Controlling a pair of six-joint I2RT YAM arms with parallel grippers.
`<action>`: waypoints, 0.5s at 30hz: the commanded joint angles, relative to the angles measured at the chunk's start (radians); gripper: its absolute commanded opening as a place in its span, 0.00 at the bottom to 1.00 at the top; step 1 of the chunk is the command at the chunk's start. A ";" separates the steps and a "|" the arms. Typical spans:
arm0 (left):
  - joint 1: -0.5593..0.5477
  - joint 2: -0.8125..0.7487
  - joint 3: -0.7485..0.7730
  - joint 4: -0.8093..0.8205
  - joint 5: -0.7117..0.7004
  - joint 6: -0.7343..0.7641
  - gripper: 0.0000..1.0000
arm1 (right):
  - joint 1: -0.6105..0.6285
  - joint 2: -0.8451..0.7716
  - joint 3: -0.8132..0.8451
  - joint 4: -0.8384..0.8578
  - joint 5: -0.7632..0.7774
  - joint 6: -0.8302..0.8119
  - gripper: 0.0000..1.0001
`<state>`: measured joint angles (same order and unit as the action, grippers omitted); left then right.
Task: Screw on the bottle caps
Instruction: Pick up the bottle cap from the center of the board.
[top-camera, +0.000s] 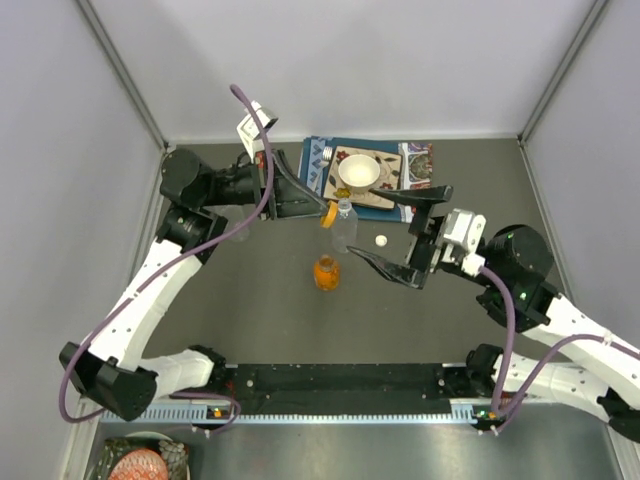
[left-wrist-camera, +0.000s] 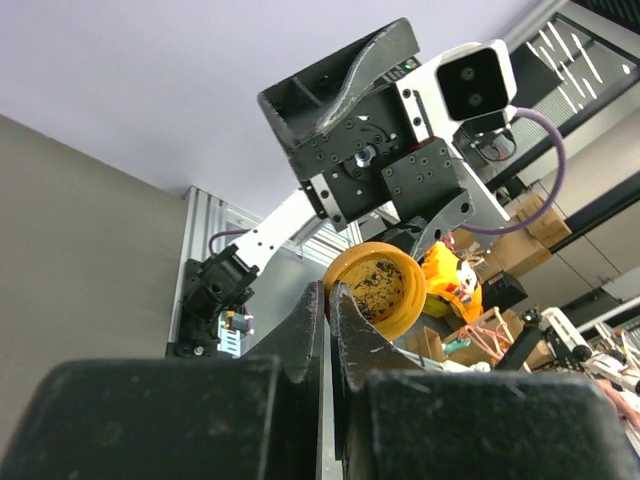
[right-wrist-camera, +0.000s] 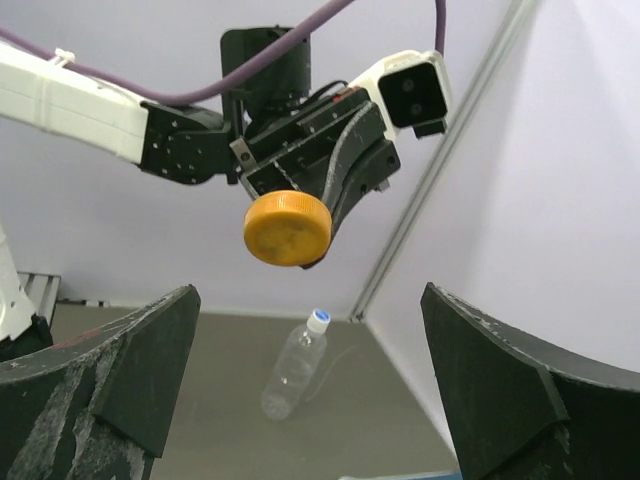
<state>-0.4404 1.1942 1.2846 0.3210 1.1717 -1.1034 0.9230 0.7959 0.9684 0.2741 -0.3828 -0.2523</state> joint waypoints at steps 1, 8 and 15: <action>-0.017 -0.041 -0.018 0.121 0.016 -0.085 0.00 | 0.124 0.054 -0.004 0.134 0.126 -0.175 0.92; -0.018 -0.053 -0.025 0.167 0.022 -0.128 0.00 | 0.252 0.140 -0.005 0.301 0.272 -0.308 0.84; -0.017 -0.054 -0.045 0.196 0.016 -0.151 0.00 | 0.303 0.184 0.001 0.384 0.312 -0.337 0.79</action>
<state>-0.4564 1.1622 1.2461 0.4431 1.1889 -1.2285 1.1976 0.9688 0.9623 0.5350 -0.1196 -0.5488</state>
